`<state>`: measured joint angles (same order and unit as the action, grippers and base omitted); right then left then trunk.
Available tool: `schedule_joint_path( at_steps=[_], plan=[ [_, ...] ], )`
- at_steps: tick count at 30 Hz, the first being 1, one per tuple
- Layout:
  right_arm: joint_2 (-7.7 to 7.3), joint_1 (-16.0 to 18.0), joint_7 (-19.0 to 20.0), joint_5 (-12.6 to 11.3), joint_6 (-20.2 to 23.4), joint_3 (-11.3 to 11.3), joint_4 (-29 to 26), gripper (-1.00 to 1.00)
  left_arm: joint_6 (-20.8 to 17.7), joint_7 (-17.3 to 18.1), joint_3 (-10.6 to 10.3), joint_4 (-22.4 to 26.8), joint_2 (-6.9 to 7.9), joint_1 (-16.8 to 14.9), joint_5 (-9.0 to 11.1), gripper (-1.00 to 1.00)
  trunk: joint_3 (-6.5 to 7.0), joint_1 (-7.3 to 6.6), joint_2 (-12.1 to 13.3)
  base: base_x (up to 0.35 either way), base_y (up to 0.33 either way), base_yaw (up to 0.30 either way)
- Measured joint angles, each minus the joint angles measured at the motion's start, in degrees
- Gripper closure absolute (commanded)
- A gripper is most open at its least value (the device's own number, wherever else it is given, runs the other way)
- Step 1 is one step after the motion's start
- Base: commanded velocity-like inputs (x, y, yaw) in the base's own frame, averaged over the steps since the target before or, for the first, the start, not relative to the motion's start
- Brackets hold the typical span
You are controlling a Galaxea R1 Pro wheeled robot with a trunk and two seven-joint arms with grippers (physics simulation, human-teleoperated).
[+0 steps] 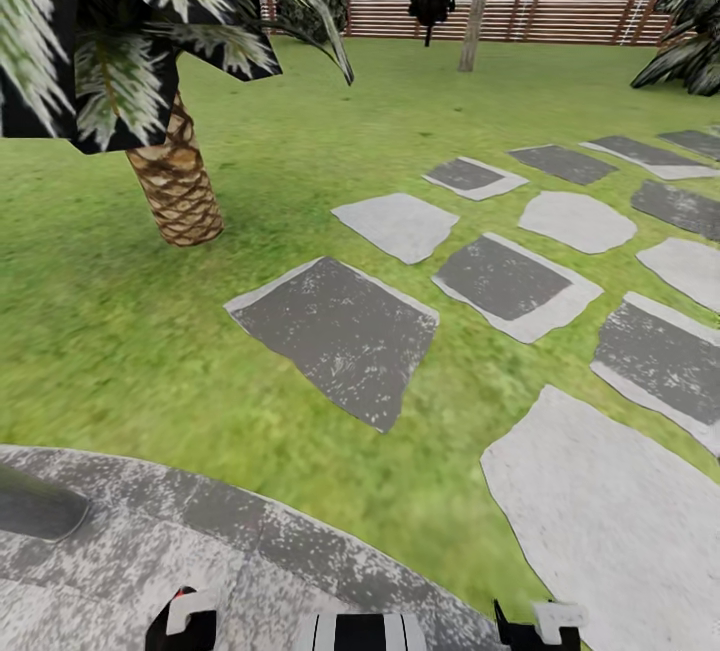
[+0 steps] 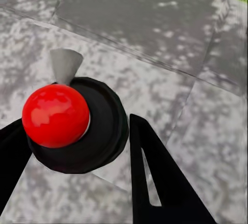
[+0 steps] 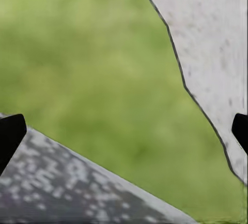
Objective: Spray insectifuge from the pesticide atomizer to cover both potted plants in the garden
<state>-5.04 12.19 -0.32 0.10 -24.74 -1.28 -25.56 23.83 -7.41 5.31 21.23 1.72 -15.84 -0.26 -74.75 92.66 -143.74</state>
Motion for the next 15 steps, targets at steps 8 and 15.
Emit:
schedule_joint_path(
  at_steps=[8,15],
  plan=[
    [-0.05,0.0,0.1,0.0,0.1,-5.2,0.6,-1.0,0.0,0.6,-0.2,-0.1,-0.14,0.3,0.0,1.0,2.38,-0.21,0.1,0.0,0.0,-0.202],
    [0.01,0.0,0.2,0.1,0.1,-5.7,0.8,-1.0,0.0,0.6,0.0,-0.1,-0.08,0.3,0.1,1.0,4.42,-0.39,0.2,0.0,0.0,-0.222]
  ],
)
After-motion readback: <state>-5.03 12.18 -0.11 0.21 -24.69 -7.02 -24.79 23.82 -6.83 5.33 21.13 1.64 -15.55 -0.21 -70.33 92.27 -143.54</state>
